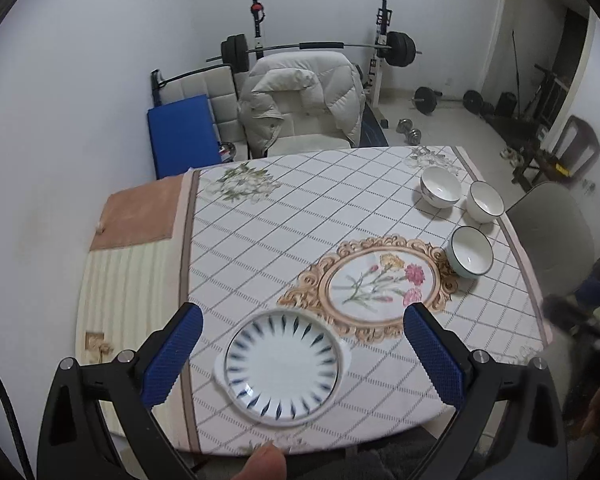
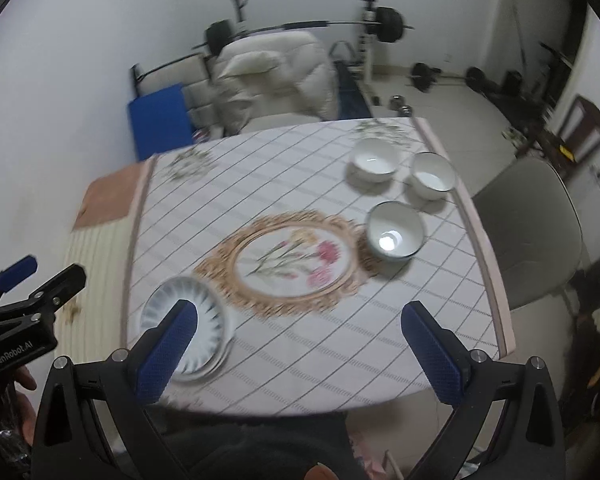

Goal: Organize plates and bowls
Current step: 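Move both tools to the teal-rimmed bowl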

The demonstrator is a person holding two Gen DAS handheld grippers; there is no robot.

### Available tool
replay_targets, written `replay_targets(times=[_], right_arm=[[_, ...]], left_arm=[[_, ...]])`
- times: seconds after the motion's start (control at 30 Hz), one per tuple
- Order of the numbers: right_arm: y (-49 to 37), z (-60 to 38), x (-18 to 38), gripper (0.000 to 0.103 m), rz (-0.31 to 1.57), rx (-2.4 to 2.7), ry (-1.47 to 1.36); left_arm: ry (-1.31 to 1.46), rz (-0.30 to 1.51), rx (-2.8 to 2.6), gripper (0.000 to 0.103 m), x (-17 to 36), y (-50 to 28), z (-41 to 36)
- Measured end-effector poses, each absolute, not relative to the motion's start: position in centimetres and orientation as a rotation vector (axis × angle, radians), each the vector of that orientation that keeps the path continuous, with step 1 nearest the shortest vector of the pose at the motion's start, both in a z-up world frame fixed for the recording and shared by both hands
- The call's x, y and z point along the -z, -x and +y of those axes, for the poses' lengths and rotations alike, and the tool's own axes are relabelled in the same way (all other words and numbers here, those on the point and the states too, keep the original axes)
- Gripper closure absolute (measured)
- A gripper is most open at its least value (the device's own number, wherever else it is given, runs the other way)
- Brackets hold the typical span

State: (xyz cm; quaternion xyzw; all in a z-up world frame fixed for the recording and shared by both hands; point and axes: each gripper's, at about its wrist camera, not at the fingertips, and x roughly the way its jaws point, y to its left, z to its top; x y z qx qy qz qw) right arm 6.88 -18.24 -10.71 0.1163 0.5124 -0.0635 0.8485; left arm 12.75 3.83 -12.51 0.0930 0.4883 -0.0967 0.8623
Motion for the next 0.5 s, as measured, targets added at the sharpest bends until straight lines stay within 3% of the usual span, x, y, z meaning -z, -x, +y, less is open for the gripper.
replay_targets(times=[0.17, 0.4, 0.5], right_arm=[[-10.0, -26.8, 15.1, 0.0, 1.124, 0.207, -0.291], [-16.8, -39.6, 27.2, 0.0, 1.337, 0.231, -0.47], [-19.4, -42.0, 32.1, 0.003, 1.421, 0.186, -0.512]], left_arm=[[-0.225, 1.101, 0.265, 0.0, 16.3, -17.6, -3.5], [-0.232, 1.291, 0.339, 0.0, 25.5, -25.2, -16.4], [-0.217, 1.413, 0.381, 0.007, 30.4, -27.8, -20.6]])
